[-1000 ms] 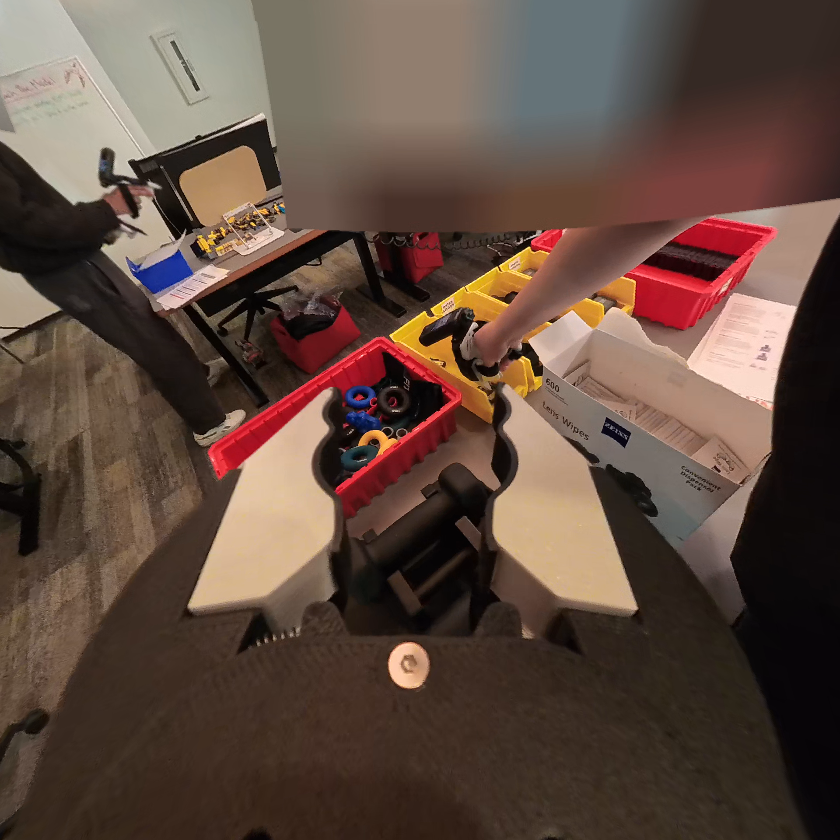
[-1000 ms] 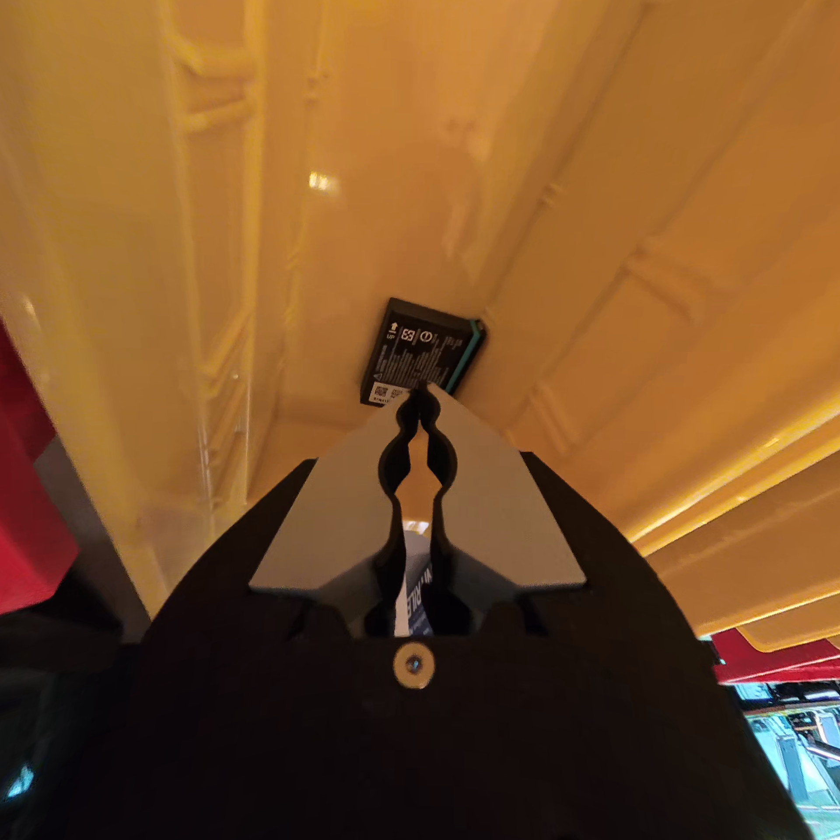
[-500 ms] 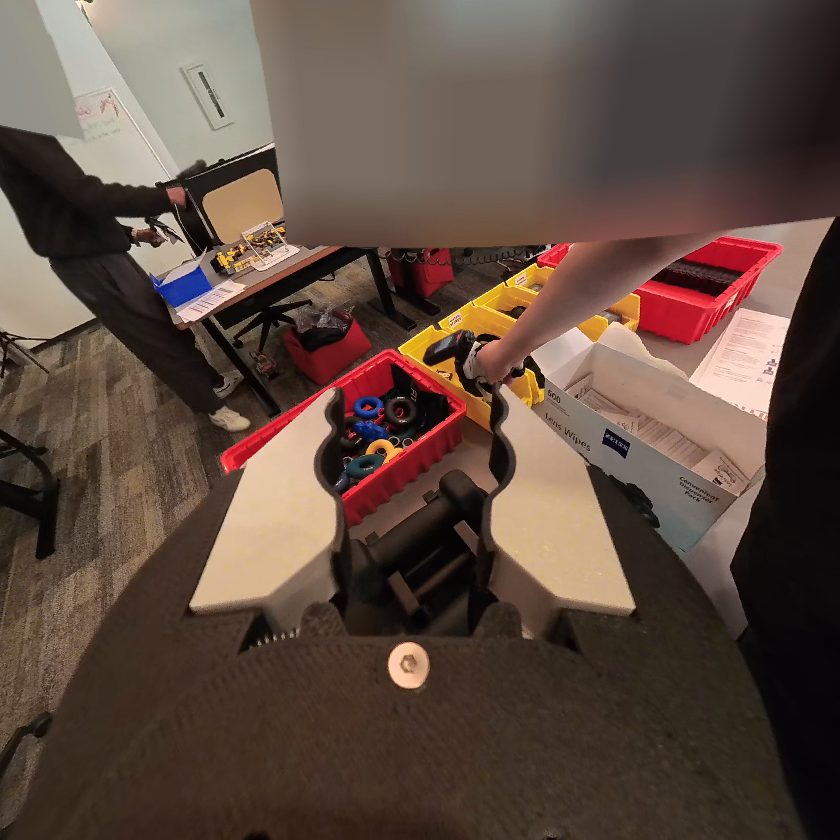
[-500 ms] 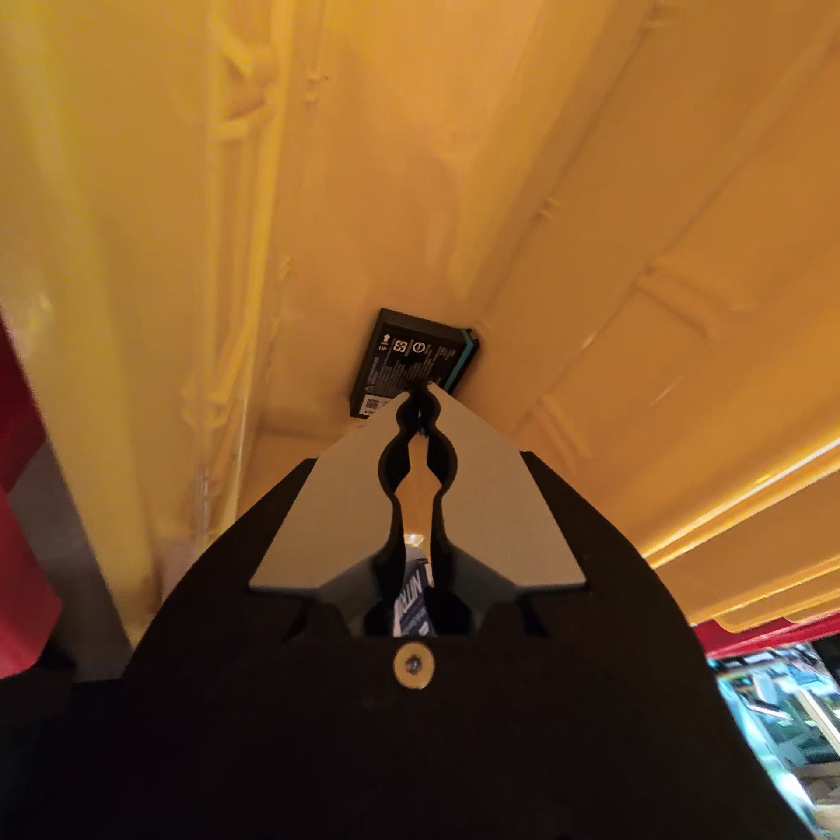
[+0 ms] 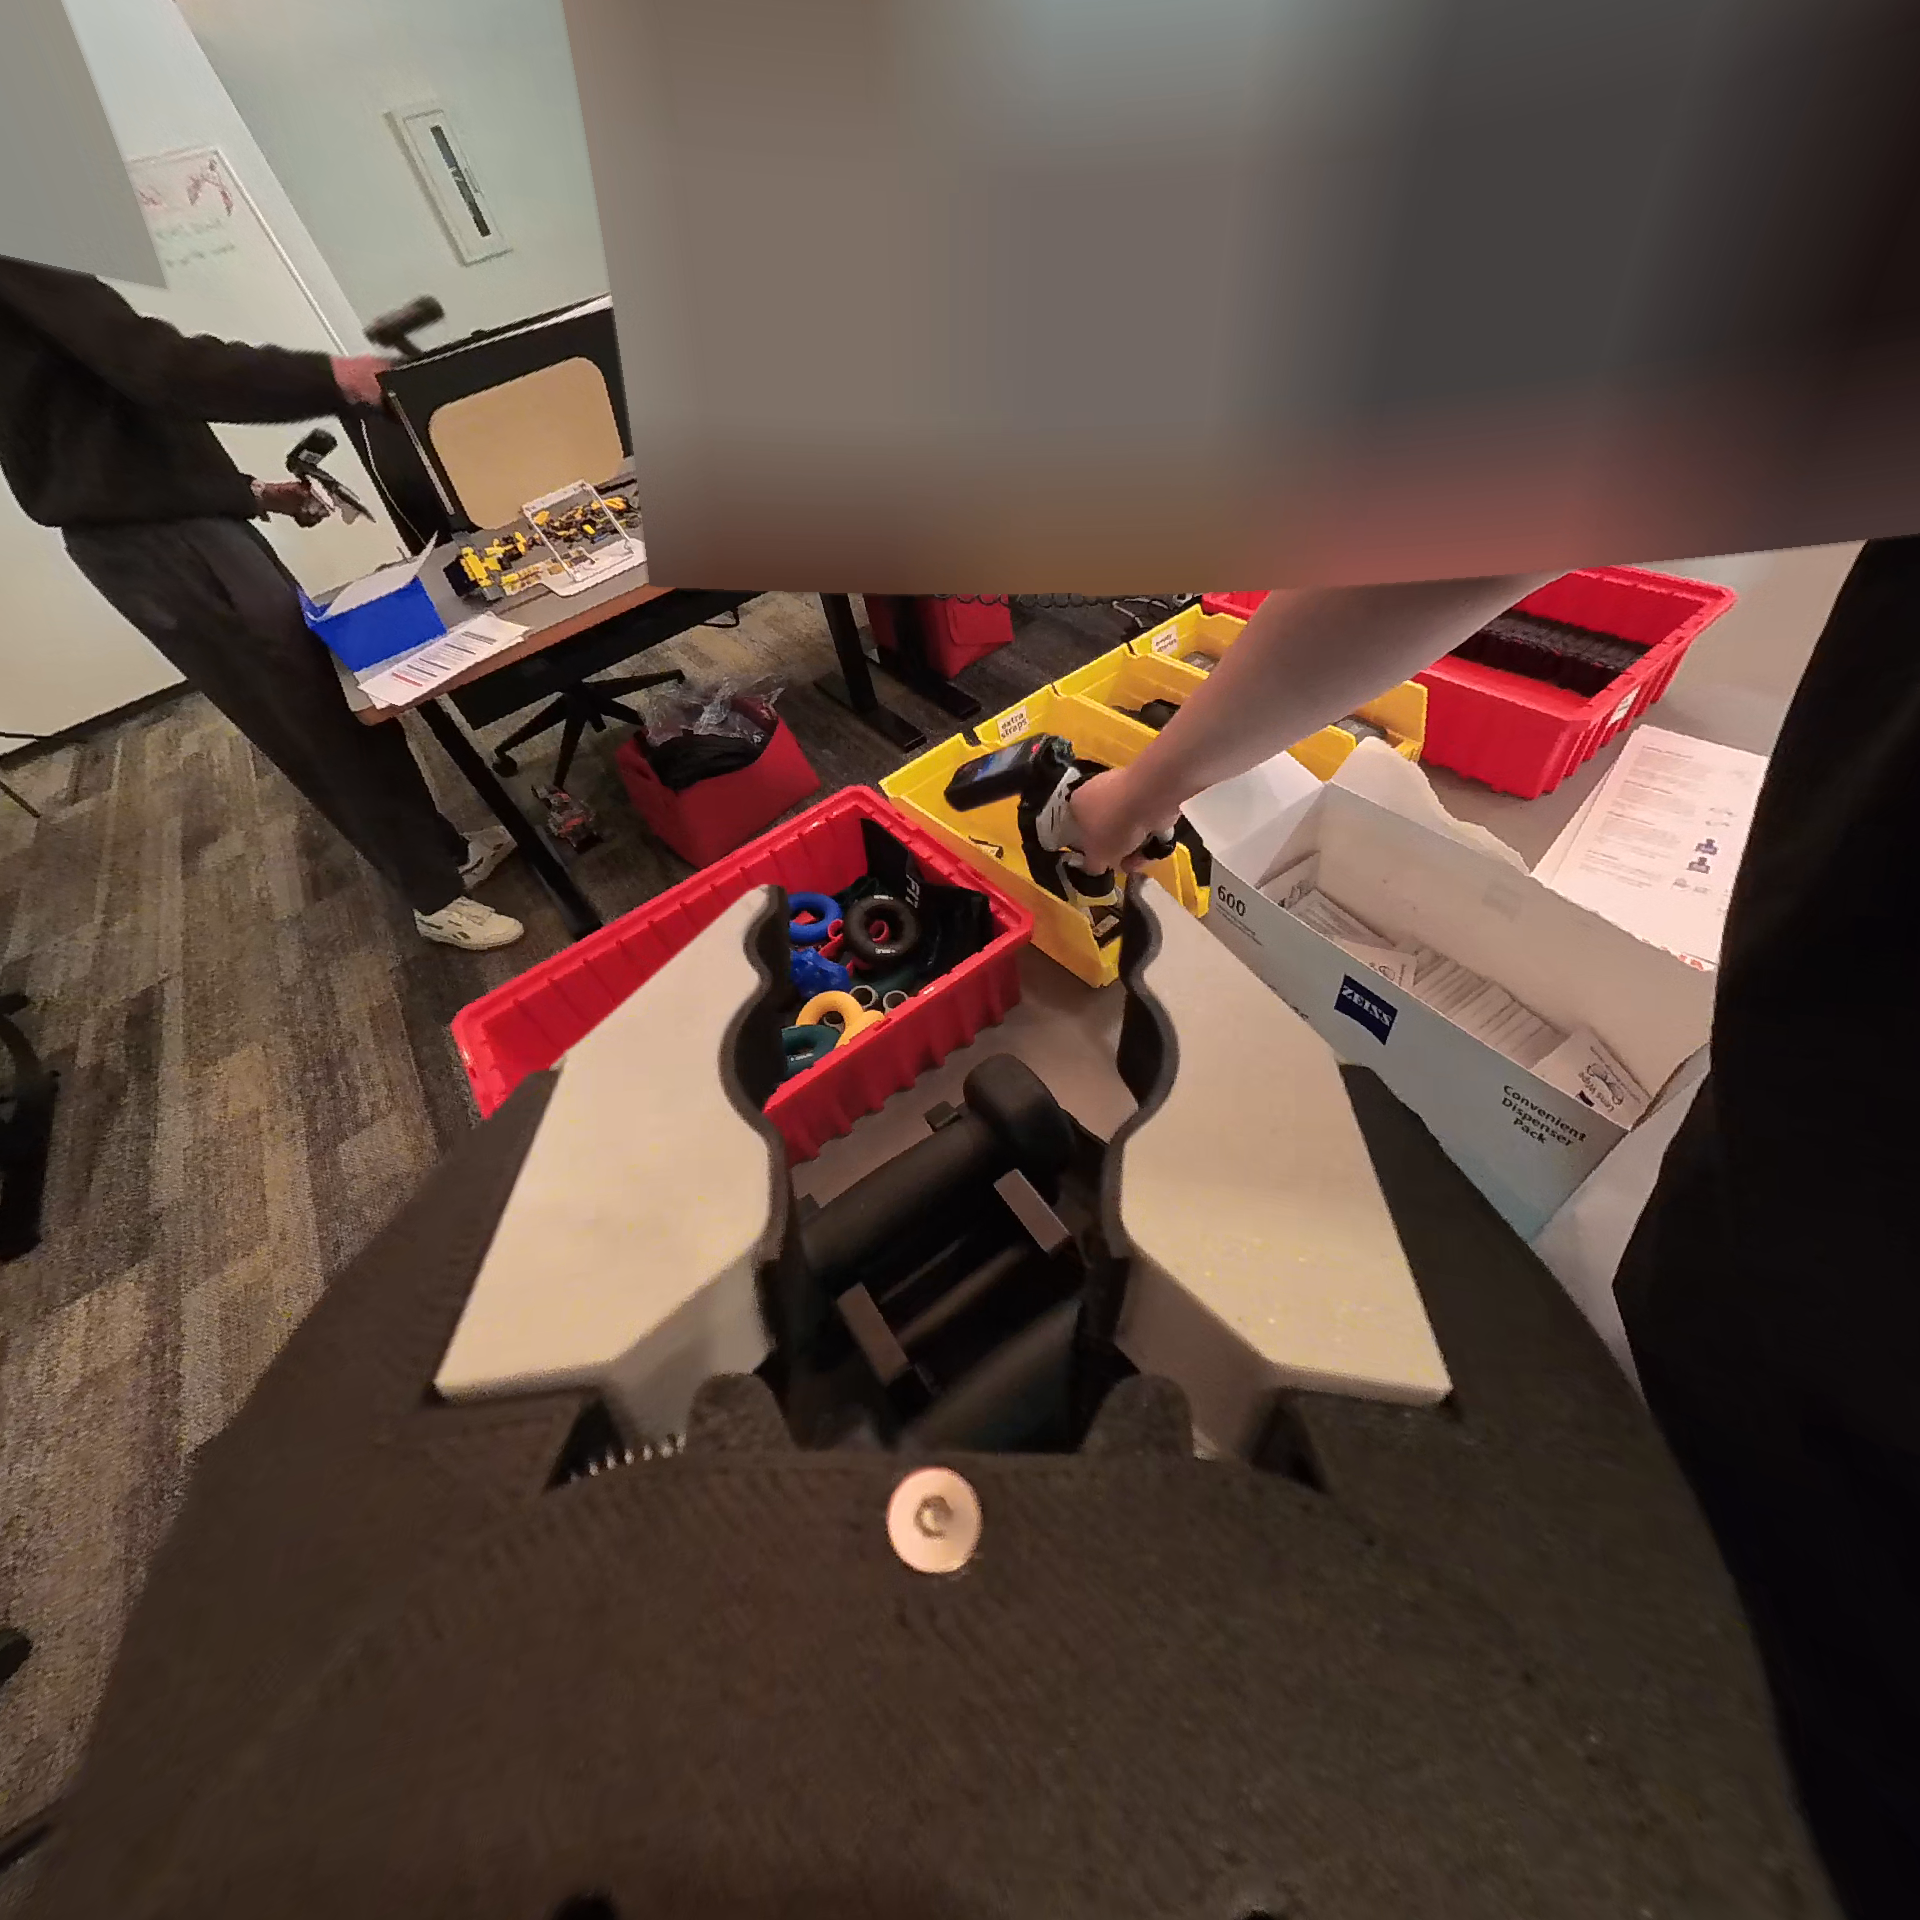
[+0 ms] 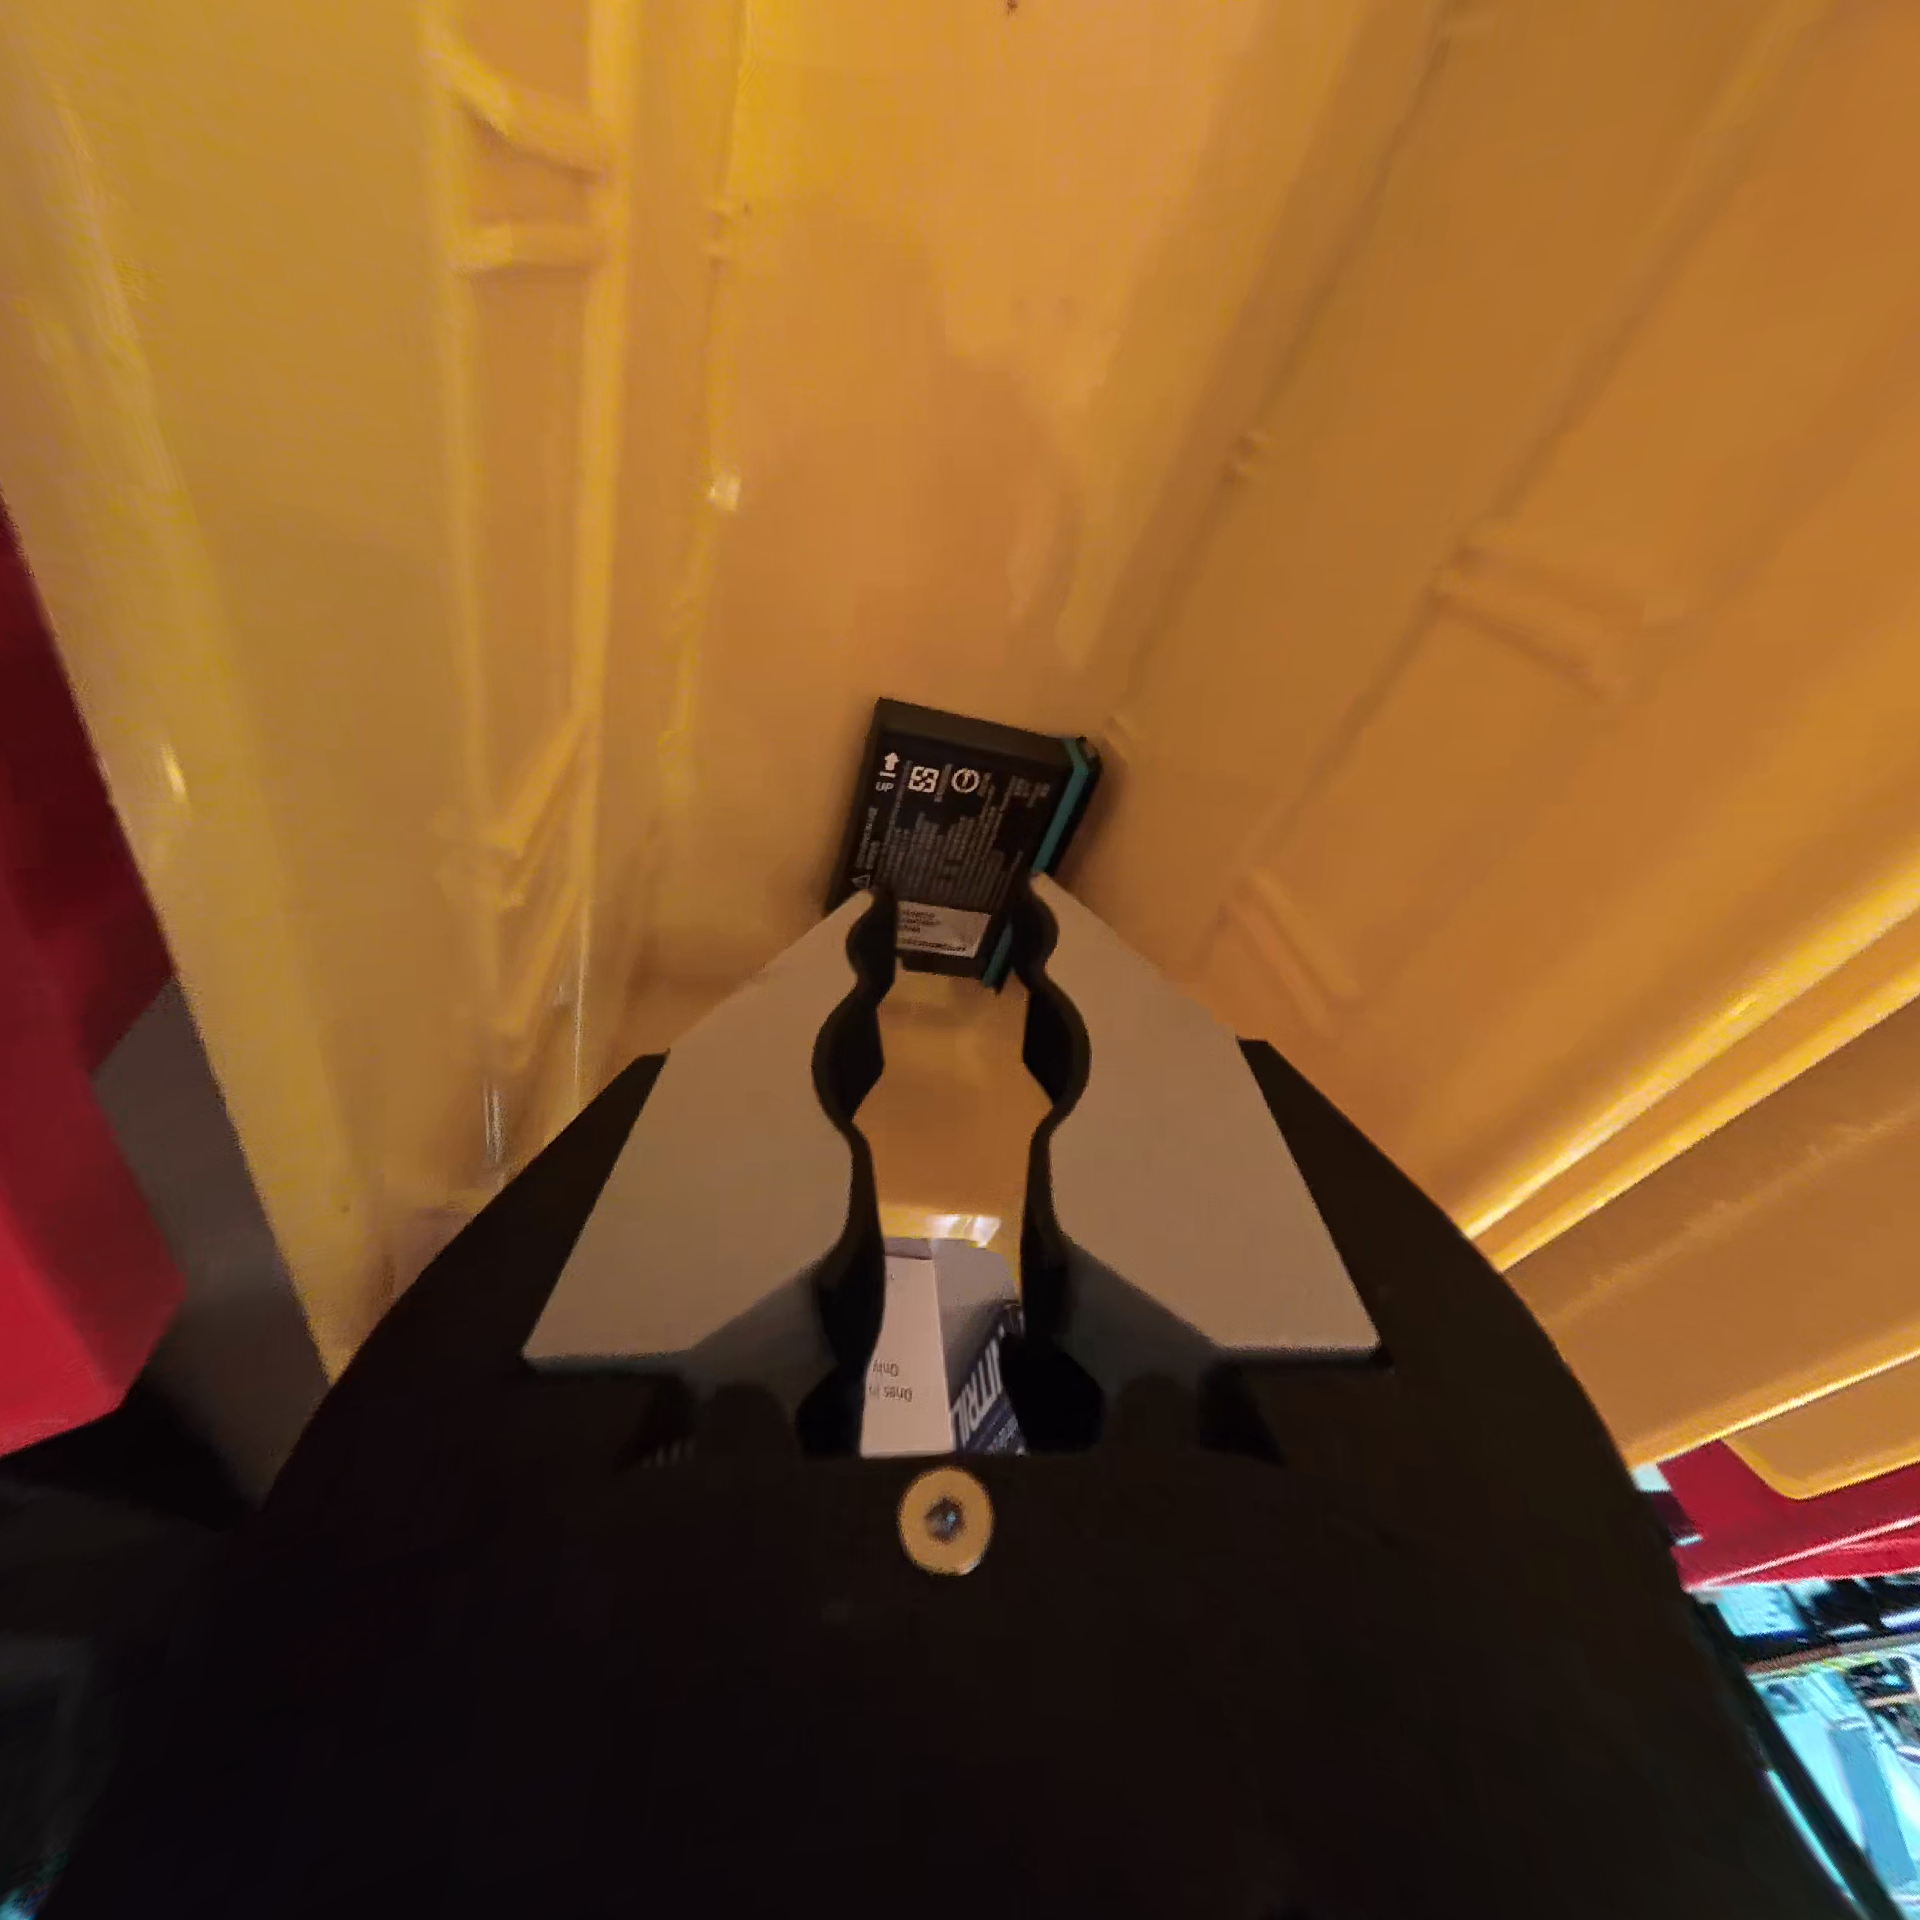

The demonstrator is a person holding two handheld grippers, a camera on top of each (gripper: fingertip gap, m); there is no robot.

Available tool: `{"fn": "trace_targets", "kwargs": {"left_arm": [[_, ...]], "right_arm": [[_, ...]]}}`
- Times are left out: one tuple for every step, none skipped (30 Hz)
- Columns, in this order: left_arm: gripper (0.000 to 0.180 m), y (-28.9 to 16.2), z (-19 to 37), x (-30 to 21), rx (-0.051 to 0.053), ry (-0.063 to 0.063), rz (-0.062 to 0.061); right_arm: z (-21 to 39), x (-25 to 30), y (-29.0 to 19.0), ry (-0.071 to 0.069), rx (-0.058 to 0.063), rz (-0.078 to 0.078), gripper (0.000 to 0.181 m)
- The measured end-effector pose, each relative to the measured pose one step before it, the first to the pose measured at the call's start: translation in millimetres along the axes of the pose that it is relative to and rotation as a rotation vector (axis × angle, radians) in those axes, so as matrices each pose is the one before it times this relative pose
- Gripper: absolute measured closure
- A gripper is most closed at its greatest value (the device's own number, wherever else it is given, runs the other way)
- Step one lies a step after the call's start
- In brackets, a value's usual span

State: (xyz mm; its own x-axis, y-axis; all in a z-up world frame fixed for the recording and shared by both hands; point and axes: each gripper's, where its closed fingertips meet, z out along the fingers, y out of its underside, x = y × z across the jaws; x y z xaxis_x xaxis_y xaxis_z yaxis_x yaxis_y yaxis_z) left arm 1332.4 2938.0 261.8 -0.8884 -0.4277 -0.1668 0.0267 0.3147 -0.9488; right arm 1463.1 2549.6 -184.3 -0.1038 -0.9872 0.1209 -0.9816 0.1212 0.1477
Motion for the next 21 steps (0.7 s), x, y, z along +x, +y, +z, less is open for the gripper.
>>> {"fn": "trace_targets", "kwargs": {"left_arm": [[0.117,1.11,0.22,0.36,-0.0030,0.0007,-0.0019],[0.117,0.60,-0.40,0.15,-0.0013,-0.0002,-0.0030],[0.117,0.79,-0.38,0.09,-0.0005,-0.0017,-0.0038],[0.117,0.30,-0.58,0.10,0.0003,-0.0027,-0.0030],[0.117,-0.04,-1.05,-0.04,0.0016,-0.0034,-0.0020],[0.117,0.00,-1.32,-0.48,0.0024,-0.0035,-0.0015],[0.118,-0.15,-0.73,-0.62,0.0035,-0.0023,-0.0013],[0.118,0.05,-0.26,0.17,0.0043,-0.0005,-0.0010],[0.118,0.09,-0.07,0.08,0.0030,0.0004,-0.0007],[0.118,0.24,0.24,-0.16,0.0004,0.0004,0.0000],[0.118,0.55,0.73,-0.24,-0.0015,0.0003,0.0006],[0.117,0.39,0.61,-0.36,-0.0022,0.0010,0.0000],[0.117,-0.01,0.59,-0.19,-0.0014,0.0022,-0.0008],[0.117,-0.39,0.56,-0.21,0.0002,0.0029,-0.0001],[0.117,-0.79,-0.29,0.29,0.0011,0.0028,0.0019],[0.118,-0.75,-0.82,0.19,0.0016,0.0012,0.0040],[0.118,-0.23,-0.47,-0.01,0.0017,-0.0001,0.0036],[0.118,-0.04,-0.68,0.38,0.0015,0.0009,0.0002],[0.118,0.22,-0.10,0.33,0.0016,0.0034,-0.0040],[0.118,0.70,0.30,0.24,0.0016,0.0042,-0.0077],[0.118,0.60,0.30,0.64,0.0010,0.0035,-0.0083]], "right_arm": [[0.99,0.71,-0.78,0.0143,0.0040,-0.0120,0.162],[0.29,-1.82,-1.67,-0.0016,0.0047,-0.0092,0.165],[-0.47,-2.19,-3.21,-0.0109,0.0144,-0.0088,0.170],[-0.49,-1.83,-1.67,-0.0127,0.0087,0.0003,0.173],[-0.18,-1.23,-0.06,-0.0138,-0.0009,0.0058,0.172],[-0.09,-1.67,0.26,-0.0187,-0.0033,0.0006,0.170],[-0.74,-2.39,0.87,-0.0228,-0.0063,-0.0024,0.167],[-0.58,-1.56,0.71,-0.0142,-0.0041,-0.0056,0.166],[0.22,-0.78,0.12,-0.0080,-0.0033,-0.0082,0.165],[0.31,-0.66,0.73,-0.0019,-0.0029,-0.0126,0.164],[0.21,0.61,0.74,0.0088,-0.0006,-0.0121,0.163],[-0.22,-0.06,0.28,0.0056,0.0031,-0.0029,0.162],[-1.56,1.35,-0.27,0.0139,0.0070,0.0042,0.162],[-3.39,1.08,-0.78,0.0057,0.0136,0.0154,0.162],[-5.51,-0.08,-2.41,-0.0068,0.0207,0.0322,0.167],[-4.45,-2.72,-1.80,-0.0218,0.0185,0.0161,0.181],[-1.86,-1.64,-0.17,-0.0104,0.0008,0.0033,0.181],[1.14,-1.98,2.38,-0.0111,-0.0175,0.0026,0.181],[2.65,-0.49,2.97,-0.0100,-0.0196,0.0173,0.181],[2.51,-0.56,-0.17,-0.0126,0.0037,0.0286,0.181],[1.95,1.45,-1.63,-0.0029,0.0087,0.0268,0.181]]}}
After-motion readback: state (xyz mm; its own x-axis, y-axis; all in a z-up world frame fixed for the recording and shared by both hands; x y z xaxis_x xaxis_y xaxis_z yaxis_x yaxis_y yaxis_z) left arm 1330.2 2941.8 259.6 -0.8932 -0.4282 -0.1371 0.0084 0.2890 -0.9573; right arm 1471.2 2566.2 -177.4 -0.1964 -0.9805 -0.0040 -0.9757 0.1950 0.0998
